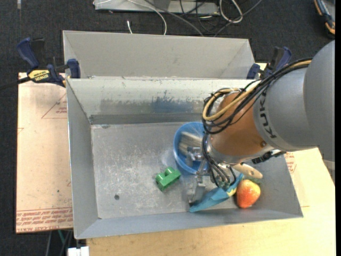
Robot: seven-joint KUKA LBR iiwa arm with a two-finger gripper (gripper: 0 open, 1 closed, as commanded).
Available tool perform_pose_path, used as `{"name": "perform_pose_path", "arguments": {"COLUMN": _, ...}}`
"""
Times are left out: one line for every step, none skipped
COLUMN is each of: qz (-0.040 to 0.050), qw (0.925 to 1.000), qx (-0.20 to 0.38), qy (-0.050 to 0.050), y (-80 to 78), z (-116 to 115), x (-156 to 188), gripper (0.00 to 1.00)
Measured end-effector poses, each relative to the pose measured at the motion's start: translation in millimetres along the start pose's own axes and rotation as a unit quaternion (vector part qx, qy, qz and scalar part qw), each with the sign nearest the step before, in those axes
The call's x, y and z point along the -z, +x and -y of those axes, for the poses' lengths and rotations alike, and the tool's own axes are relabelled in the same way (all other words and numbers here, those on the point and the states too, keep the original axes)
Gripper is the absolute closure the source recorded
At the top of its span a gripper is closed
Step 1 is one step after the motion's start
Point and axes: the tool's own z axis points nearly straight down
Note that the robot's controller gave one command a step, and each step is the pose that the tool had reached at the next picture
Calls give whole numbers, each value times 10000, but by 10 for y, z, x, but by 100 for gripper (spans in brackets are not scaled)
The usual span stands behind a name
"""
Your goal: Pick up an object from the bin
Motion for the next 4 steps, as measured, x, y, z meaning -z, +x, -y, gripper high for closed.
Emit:
{"name": "perform_pose_path", "arguments": {"qz": 15, "qw": 10000, "qx": 41, "qy": -2, "y": 20, "z": -37, "x": -2, "gripper": 0}}
{"name": "perform_pose_path", "arguments": {"qz": 72, "qw": 9959, "qx": 897, "qy": 7, "y": -332, "z": -12, "x": 38, "gripper": 100}}
{"name": "perform_pose_path", "arguments": {"qz": 72, "qw": 9960, "qx": 895, "qy": 6, "y": -332, "z": -11, "x": 38, "gripper": 100}}
{"name": "perform_pose_path", "arguments": {"qz": 35, "qw": 9953, "qx": 963, "qy": 0, "y": -495, "z": -146, "x": 1061, "gripper": 100}}
